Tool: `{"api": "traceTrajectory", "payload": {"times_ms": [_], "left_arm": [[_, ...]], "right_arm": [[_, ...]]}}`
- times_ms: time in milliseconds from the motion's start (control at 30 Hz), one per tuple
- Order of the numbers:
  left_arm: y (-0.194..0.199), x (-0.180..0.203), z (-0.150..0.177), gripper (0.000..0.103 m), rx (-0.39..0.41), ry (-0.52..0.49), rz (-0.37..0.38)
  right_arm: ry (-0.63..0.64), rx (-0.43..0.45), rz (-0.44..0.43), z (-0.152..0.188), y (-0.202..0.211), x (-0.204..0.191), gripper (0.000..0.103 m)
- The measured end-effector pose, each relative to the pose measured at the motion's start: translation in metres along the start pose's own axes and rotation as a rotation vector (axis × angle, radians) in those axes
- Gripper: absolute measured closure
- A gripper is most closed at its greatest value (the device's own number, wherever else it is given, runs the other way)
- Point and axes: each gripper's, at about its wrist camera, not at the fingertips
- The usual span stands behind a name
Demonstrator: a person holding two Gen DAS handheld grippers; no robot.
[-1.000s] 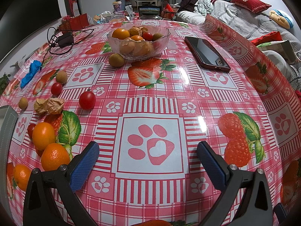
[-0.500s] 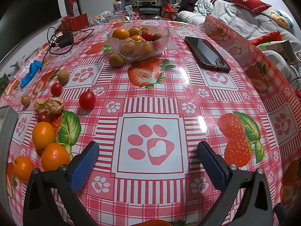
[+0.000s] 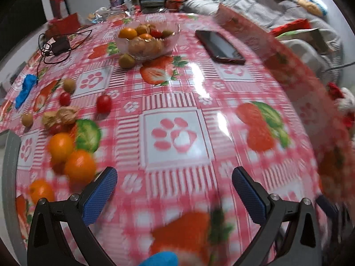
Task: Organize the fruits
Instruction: 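Grasp an orange with the left gripper while the right gripper grasps another orange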
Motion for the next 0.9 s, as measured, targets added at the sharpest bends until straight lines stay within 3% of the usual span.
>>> {"api": "traceTrajectory", "payload": {"times_ms": [100, 233, 400, 500, 633, 767, 900], "left_arm": [[0.024, -0.025, 0.021, 0.000, 0.025, -0.006, -0.016], [0.042, -0.078, 0.039, 0.000, 0.058, 0.078, -0.076], [0.027, -0.133, 0.043, 0.000, -0.005, 0.172, -0.085], [0.013, -0.143, 0.040, 0.000, -0.031, 0.183, -0.110], [-0.007, -0.143, 0.032, 0.000, -0.054, 0.154, -0.121], [-0.010, -0.149, 0.031, 0.000, -0.035, 0.172, -0.093], [-0.009, -0.150, 0.035, 0.000, -0.010, 0.143, -0.086]], "right_arm": [[0.000, -0.016, 0.001, -0.001, 0.000, 0.000, 0.000], [-0.001, -0.034, 0.001, -0.004, -0.001, -0.001, 0.000], [-0.027, -0.108, -0.015, -0.012, -0.001, -0.005, 0.000], [0.002, -0.128, -0.078, -0.015, 0.003, -0.020, 0.000], [0.075, -0.096, -0.093, -0.021, 0.012, -0.052, 0.000], [0.118, -0.082, -0.146, -0.038, 0.020, -0.078, 0.000], [0.189, -0.080, -0.144, -0.059, 0.016, -0.113, 0.000]]}}
Point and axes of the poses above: each gripper's, at about its wrist camera, not at the fingertips, and y roughly against the way its jaws point, x to its right, z to its underside, and after that the axes turned 13 degrees about -x, right-handed
